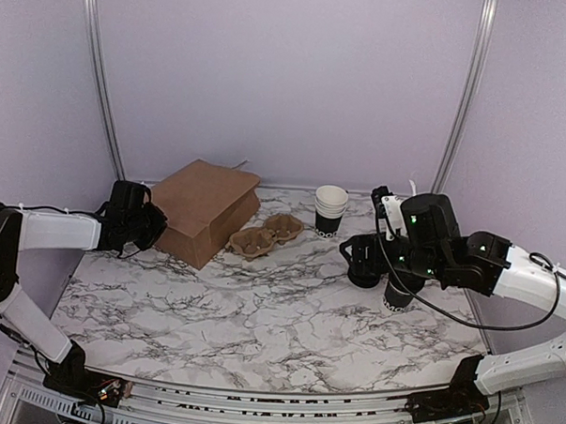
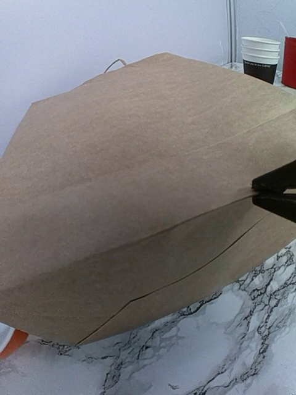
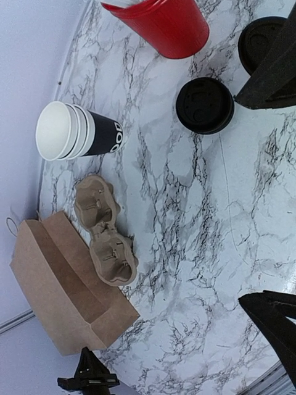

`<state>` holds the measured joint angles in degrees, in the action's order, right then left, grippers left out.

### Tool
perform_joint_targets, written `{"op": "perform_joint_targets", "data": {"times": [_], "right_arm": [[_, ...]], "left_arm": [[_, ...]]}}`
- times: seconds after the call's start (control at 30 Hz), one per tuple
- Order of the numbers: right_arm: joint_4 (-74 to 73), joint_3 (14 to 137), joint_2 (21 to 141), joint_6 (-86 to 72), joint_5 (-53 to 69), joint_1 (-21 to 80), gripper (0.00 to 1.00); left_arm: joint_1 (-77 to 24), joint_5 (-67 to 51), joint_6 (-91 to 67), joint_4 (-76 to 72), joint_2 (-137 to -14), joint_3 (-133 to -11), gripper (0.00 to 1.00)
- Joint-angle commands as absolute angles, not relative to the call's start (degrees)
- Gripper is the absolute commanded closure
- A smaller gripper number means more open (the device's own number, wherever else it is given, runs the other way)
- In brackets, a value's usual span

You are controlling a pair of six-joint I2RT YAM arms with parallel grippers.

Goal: Pack the takeout coffee

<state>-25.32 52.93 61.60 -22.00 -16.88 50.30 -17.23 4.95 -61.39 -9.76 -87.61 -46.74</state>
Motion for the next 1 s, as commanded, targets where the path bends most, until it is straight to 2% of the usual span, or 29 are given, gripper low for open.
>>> {"op": "perform_joint_targets", "data": {"times": [0.0, 0.23, 0.4, 0.63, 0.97], "right_arm": [[-21.6, 52.5, 61.8, -21.0, -15.6, 50.8, 0.0], [-16.1, 54.8, 67.7, -18.4, -11.0, 50.8, 0.0], [-13.3, 61.8, 75.4, -16.1, -5.8, 50.3, 0.0], [-12.7, 66.7, 79.0, -15.9, 1.5, 47.6, 0.0], [-14.5, 70.3, 78.1, -15.7, 11.0, 40.9, 0.0]], "left_arm": [[-16.8, 4.7, -62.2, -10.0, -82.0, -37.9, 0.97], [-16.9, 0.4, -60.2, -15.6, -67.9, -25.0, 1.0], [-16.9, -2.6, -56.3, -13.4, -56.6, -21.7, 1.0], [-16.8, -2.6, -49.1, 1.6, -42.0, -25.3, 1.0], [-16.9, -11.4, -38.5, 9.4, -32.8, -31.8, 1.0]]}}
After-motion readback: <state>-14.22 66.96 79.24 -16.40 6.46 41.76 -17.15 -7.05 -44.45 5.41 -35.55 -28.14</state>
